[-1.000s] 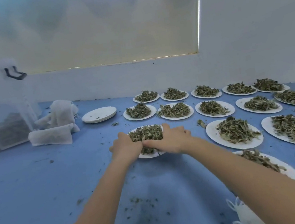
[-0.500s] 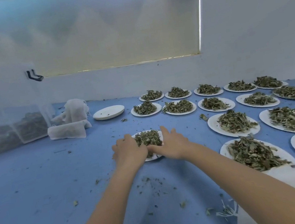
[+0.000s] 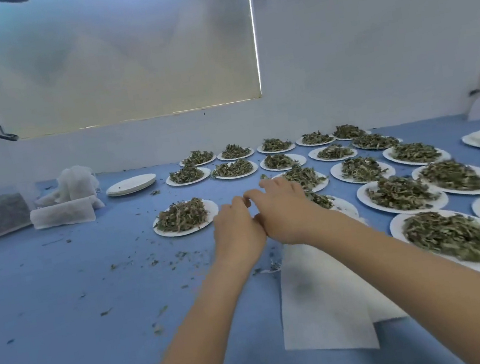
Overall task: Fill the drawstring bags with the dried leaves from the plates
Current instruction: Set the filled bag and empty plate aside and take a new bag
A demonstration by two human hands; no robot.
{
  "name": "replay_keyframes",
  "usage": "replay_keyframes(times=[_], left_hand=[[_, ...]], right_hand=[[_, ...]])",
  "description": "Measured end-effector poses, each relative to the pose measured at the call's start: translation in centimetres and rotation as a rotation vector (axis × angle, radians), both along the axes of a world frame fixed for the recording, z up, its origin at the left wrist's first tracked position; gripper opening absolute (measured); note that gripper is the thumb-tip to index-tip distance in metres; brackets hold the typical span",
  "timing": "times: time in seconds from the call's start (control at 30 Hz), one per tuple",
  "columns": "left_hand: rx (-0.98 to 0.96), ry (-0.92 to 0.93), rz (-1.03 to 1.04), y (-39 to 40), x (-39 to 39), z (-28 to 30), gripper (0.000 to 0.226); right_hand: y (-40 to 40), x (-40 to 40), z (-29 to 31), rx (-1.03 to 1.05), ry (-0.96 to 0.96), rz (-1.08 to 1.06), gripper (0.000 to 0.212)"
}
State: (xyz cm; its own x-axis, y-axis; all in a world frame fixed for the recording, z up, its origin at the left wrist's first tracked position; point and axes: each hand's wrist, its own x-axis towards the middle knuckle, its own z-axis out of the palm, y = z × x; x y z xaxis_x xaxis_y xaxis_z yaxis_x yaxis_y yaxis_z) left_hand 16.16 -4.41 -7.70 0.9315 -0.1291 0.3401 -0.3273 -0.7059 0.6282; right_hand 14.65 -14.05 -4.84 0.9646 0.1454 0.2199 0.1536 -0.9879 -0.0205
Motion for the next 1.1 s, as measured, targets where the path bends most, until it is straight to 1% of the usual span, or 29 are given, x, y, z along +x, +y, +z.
replay_keyframes(times=[0.1, 0.2, 0.33, 0.4, 0.47, 0.53, 0.6, 0.7, 0.73, 0.8, 0.87, 0.93, 1.0, 1.07, 1.1], left_hand=[[-0.005, 0.023, -0.064, -2.5, -1.7, -0.2, 0.034], [0.018, 0.043, -0.098, -3.4, -2.7, -1.0, 0.033], [0.072, 0.137, -0.052, -2.9, -3.4, -2.5, 0.037], [0.073, 0.178, -0.036, -2.8, -3.4, -3.0, 0.041], [0.078, 0.139, -0.034, -3.1, -3.2, -3.3, 0.037], [0.059, 0.038, -0.026, -3.3, -3.2, -3.4, 0.026], [-0.025, -0.042, -0.030, -3.2, -3.3, -3.5, 0.018], [-0.259, -0.067, -0.109, -2.7, -3.5, -3.1, 0.004], [-0.310, -0.080, -0.146, -2.4, -3.7, -2.7, 0.006], [-0.367, -0.119, -0.216, -1.9, -3.9, -1.7, 0.014], [-0.417, -0.159, -0.251, -1.3, -4.1, -0.3, 0.017], [-0.512, -0.166, -0.264, -0.7, -3.8, 1.1, 0.012], [-0.579, -0.136, -0.280, -0.1, -3.2, 2.3, 0.007], [-0.593, -0.100, -0.276, 0.5, -2.2, 3.1, 0.008], [-0.606, -0.086, -0.261, 0.7, -1.7, 3.4, 0.009]], right_hand=[[-2.8, -2.3, 0.0, 0.013, -0.073, -0.016, 0.037], [-5.1, -4.1, -0.2, 0.060, -0.101, -0.020, 0.036], [-6.7, -6.0, -1.7, 0.036, -0.153, 0.056, 0.034], [-6.9, -6.5, -2.6, -0.015, -0.153, 0.064, 0.038], [-6.8, -6.5, -3.3, -0.081, -0.132, 0.026, 0.044], [-6.7, -6.3, -3.7, -0.111, -0.134, -0.007, 0.046], [-6.7, -6.1, -3.9, -0.097, -0.160, -0.016, 0.047], [-6.9, -5.9, -3.7, 0.008, -0.199, -0.006, 0.055], [-7.0, -5.8, -3.4, 0.037, -0.208, 0.009, 0.054], [-6.9, -5.5, -2.4, 0.102, -0.235, 0.047, 0.043], [-6.8, -5.2, -1.0, 0.276, -0.263, 0.064, 0.031], [-6.5, -4.9, 0.4, 0.462, -0.274, 0.068, 0.025], [-6.2, -4.3, 1.4, 0.607, -0.281, 0.086, 0.021], [-5.7, -3.7, 2.2, 0.746, -0.284, 0.126, 0.027], [-5.4, -3.3, 2.5, 0.761, -0.297, 0.155, 0.032]])
